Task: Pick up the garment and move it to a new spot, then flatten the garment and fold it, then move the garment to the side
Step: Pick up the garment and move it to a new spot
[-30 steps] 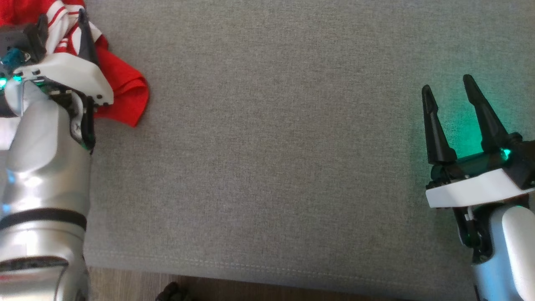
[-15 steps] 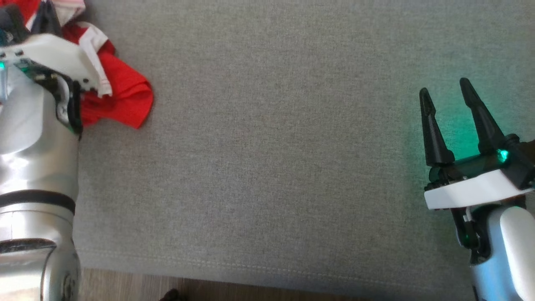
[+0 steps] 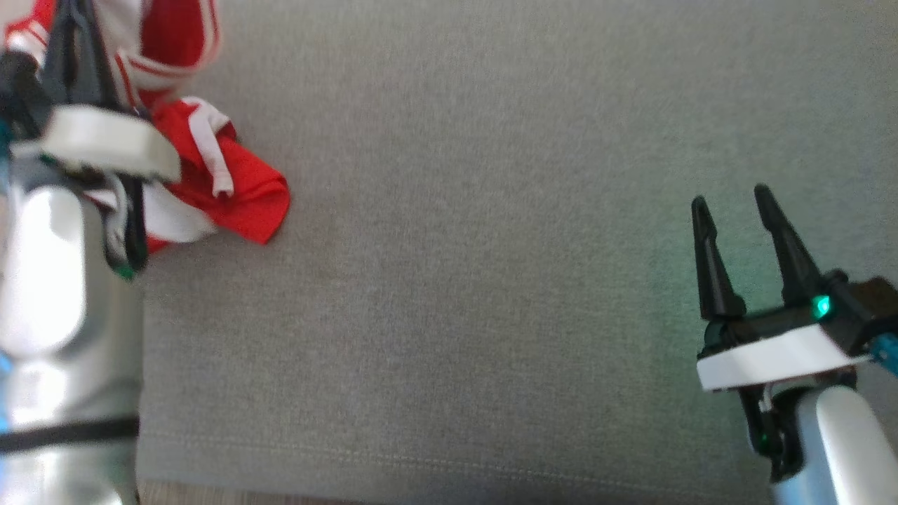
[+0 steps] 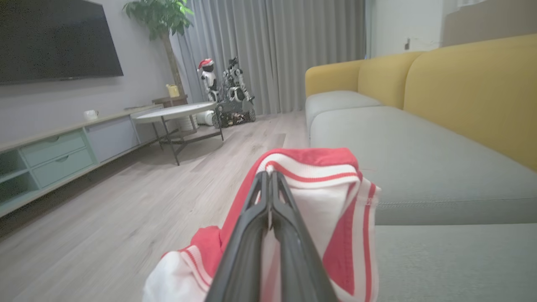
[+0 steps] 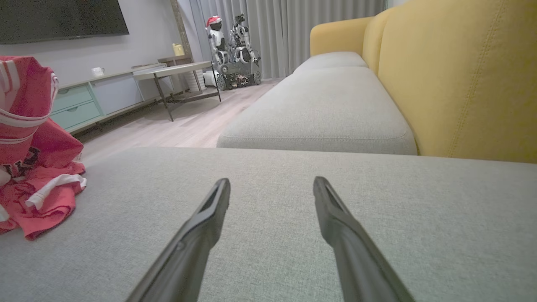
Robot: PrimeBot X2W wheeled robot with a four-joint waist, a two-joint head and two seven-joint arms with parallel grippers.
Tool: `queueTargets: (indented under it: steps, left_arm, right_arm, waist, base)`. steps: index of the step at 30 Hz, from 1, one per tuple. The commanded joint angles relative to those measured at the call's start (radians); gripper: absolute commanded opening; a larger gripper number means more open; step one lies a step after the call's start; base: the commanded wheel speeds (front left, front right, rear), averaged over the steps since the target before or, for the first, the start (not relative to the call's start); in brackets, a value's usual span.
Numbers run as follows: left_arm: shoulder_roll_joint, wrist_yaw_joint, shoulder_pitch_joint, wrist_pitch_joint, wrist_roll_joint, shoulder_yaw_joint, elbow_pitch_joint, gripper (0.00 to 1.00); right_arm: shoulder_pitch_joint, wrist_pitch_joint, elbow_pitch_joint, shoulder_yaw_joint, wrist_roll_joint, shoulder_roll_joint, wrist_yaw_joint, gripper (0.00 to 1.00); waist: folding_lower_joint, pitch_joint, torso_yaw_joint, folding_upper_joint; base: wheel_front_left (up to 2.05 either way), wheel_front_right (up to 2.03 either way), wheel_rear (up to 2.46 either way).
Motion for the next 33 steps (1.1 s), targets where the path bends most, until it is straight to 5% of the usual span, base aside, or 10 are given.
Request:
queueTargets:
  steps: [1, 12, 18, 23, 33]
  left_arm:
    - [0.051, 0.003, 0.022, -0.006, 0.01, 0.015, -0.086, 0.0]
    - [0.005, 0.031, 0.393, 0.134, 0.02, -0.06, -0.602, 0.0]
    - [-0.03, 0.012, 0.478, 0.216, 0.022, -0.156, -0.77, 0.0]
    - [-0.058, -0.017, 0.435, 0.237, 0.025, -0.229, -0.762, 0.0]
    - [-0.119, -0.084, 0.245, 0.259, 0.03, -0.417, -0.641, 0.0]
  right_arm:
    - [0.009, -0.015, -0.025, 0.016, 0.006, 0.009, -0.001, 1.0]
    - [0.078, -0.021, -0.026, 0.006, 0.012, 0.051, -0.001, 1.0]
    - [0.087, -0.021, -0.045, -0.005, 0.021, 0.065, -0.001, 1.0]
    - [0.074, -0.025, -0.056, 0.0, 0.025, 0.07, -0.001, 1.0]
    - [0.008, -0.054, -0.062, 0.046, 0.048, 0.074, -0.001, 1.0]
  waist:
    - [0.0, -0.065, -0.012, 0.0]
    - [0.0, -0.178, -0.074, 0.0]
    - [0.0, -0.172, -0.135, 0.0]
    - [0.0, -0.141, -0.19, 0.0]
    - [0.0, -0.022, -0.407, 0.0]
  base:
    - [0.0, 0.0, 0.0]
    - [0.0, 0.0, 0.0]
    - [0.0, 0.0, 0.0]
    - [0.0, 0.0, 0.0]
    - [0.0, 0.0, 0.0]
